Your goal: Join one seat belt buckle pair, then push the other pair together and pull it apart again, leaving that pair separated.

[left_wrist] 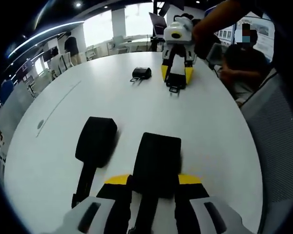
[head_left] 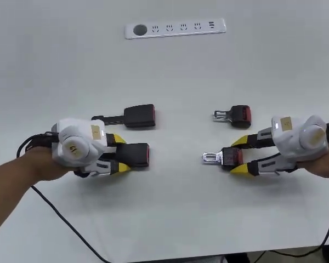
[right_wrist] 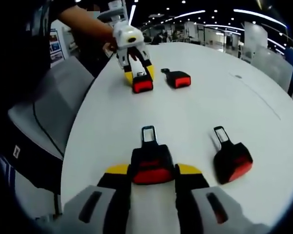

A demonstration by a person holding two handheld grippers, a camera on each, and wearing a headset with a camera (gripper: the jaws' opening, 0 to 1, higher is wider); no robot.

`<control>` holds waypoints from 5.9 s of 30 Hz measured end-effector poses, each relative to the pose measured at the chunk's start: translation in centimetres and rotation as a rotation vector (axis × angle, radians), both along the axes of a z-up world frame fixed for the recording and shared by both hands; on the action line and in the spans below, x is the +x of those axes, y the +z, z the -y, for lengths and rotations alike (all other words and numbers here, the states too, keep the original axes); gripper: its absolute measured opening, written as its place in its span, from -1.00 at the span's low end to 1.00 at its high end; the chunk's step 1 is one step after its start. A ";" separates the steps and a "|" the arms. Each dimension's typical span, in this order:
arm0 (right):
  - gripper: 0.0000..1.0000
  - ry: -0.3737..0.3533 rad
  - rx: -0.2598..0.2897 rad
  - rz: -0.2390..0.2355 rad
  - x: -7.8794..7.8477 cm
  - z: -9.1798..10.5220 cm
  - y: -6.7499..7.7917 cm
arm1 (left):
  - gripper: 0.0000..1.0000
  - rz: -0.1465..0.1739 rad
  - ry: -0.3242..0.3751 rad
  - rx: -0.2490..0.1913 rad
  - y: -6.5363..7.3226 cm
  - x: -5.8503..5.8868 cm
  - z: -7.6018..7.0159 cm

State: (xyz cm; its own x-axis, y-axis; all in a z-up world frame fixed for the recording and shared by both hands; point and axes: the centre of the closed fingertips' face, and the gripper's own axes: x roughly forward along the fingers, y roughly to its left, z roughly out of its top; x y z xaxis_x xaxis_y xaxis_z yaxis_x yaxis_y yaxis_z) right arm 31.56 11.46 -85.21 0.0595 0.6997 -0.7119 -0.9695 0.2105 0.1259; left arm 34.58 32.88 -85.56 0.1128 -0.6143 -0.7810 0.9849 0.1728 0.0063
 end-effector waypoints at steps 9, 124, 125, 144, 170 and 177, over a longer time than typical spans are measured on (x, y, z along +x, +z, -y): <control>-0.30 -0.008 0.060 -0.001 0.1 0.1 0.1 | -0.31 0.002 -0.033 0.024 -0.2 0.0 -0.3; -0.32 0.018 0.140 0.007 3.0 -15.6 -0.8 | -0.35 -0.006 -0.156 0.150 -0.7 -0.1 -0.2; -0.32 0.018 0.140 0.008 3.0 -15.6 -0.8 | -0.35 -0.006 -0.156 0.150 -0.7 -0.1 -0.2; -0.33 0.052 0.112 0.046 2.7 -15.1 -0.7 | -0.35 0.005 -0.157 0.082 -0.6 -0.1 -0.5; -0.35 0.054 0.156 0.083 2.5 -14.9 -0.4 | -0.38 0.005 -0.175 0.002 0.1 -0.6 0.1; -0.35 0.054 0.159 0.087 2.4 -14.9 -0.4 | -0.38 0.002 -0.183 0.002 0.1 -0.6 0.0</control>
